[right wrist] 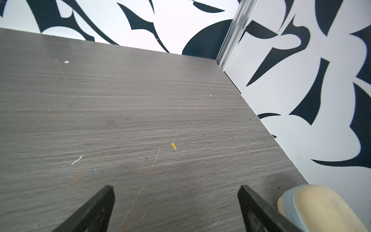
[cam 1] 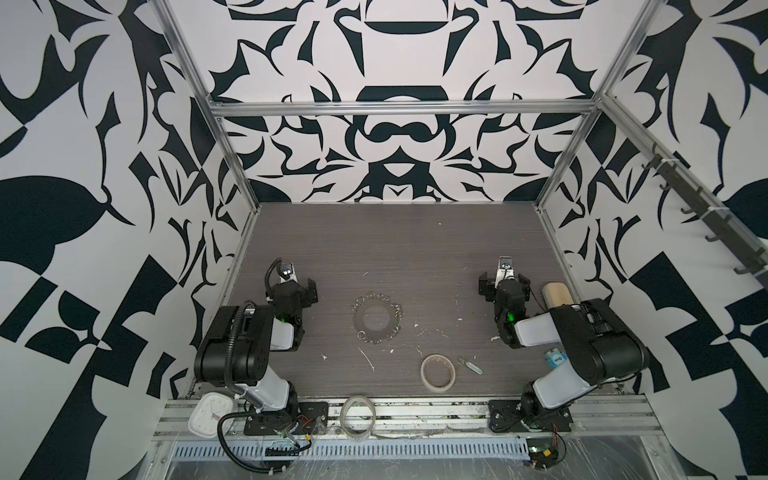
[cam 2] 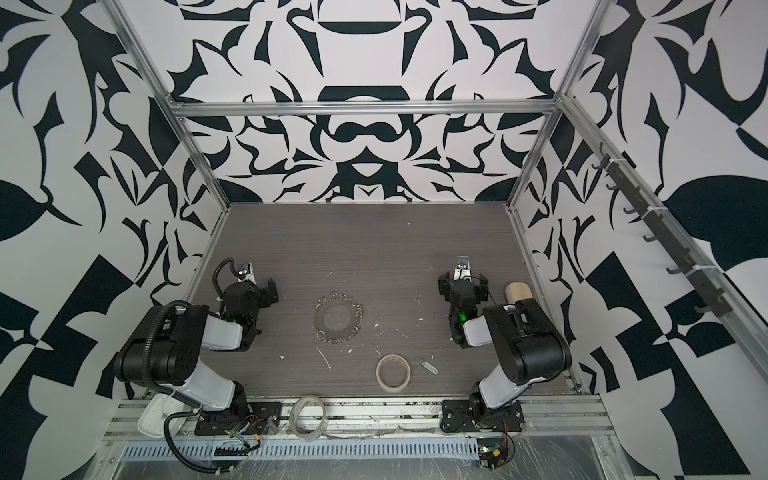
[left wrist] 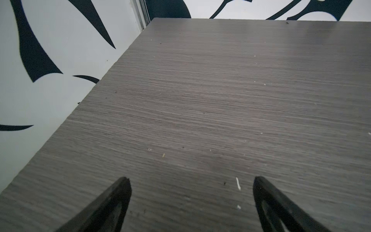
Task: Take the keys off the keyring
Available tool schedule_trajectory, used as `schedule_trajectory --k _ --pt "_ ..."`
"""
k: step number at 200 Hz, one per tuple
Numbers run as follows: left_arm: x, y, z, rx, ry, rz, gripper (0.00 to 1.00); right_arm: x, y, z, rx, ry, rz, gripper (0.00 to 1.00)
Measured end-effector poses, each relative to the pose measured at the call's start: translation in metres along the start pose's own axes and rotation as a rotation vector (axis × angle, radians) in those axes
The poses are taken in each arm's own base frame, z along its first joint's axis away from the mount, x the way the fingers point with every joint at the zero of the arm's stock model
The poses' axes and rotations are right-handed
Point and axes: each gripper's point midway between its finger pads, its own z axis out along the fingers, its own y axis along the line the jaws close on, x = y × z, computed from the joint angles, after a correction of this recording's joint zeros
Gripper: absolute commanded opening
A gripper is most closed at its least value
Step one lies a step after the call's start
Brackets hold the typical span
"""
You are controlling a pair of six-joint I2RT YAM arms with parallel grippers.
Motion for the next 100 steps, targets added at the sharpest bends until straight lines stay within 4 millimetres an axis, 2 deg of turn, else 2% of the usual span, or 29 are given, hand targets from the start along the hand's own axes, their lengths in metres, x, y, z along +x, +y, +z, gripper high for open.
schedule_trajectory --k 17,28,100 --pt "-0.021 0.006 0.006 -0.018 -0.052 -0.033 0.99 0.003 -0.001 0.000 0.001 0.010 -0.001 1.00" --pt "-0.026 0.008 0.007 -0.026 -0.063 -0.046 1.00 0.003 -0.001 0.000 0.001 0.011 -0.001 1.00" --pt "-0.026 0.011 0.007 -0.034 -0.063 -0.061 0.99 0.003 0.002 0.000 -0.014 0.011 0.000 1.00"
